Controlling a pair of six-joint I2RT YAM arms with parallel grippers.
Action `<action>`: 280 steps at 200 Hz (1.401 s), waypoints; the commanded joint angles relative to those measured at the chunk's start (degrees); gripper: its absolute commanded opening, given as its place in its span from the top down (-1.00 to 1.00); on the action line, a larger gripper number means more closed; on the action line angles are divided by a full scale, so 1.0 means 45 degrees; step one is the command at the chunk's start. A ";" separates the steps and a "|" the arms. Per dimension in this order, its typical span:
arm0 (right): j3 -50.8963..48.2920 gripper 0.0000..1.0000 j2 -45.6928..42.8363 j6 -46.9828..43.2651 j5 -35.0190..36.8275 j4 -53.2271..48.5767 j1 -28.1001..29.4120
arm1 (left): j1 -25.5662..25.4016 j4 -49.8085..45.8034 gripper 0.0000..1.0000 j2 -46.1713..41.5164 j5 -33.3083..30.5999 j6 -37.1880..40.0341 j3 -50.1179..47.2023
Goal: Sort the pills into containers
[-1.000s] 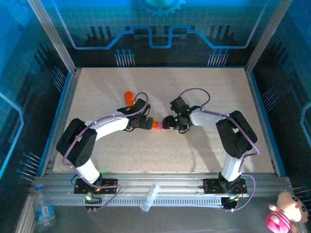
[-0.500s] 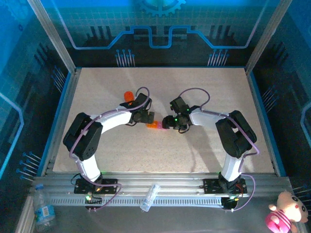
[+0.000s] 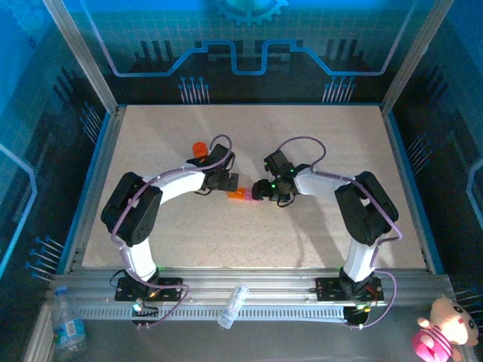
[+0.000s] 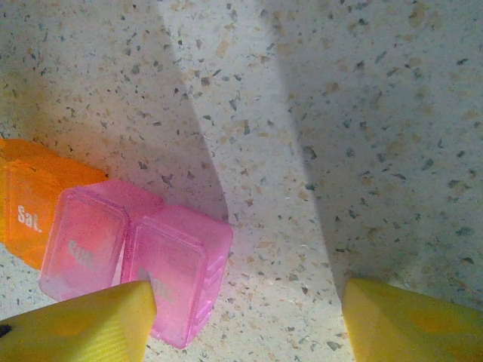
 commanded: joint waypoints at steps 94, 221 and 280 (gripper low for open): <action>0.0597 -0.65 -0.2414 -0.1447 0.0899 -0.1999 -0.0876 | -0.0181 0.2808 -0.98 -0.2992 0.3132 -0.1066 -0.3130; -0.1949 -1.00 -0.5844 -0.1531 0.1963 -0.3338 -0.2348 | -0.0743 0.4710 -0.98 -0.0553 0.2655 -0.1337 -0.2753; -0.4661 -1.00 -0.7510 -0.1234 -0.0473 -0.1172 -0.2987 | -0.1109 0.5106 -0.98 -0.0415 0.2857 -0.1430 -0.2712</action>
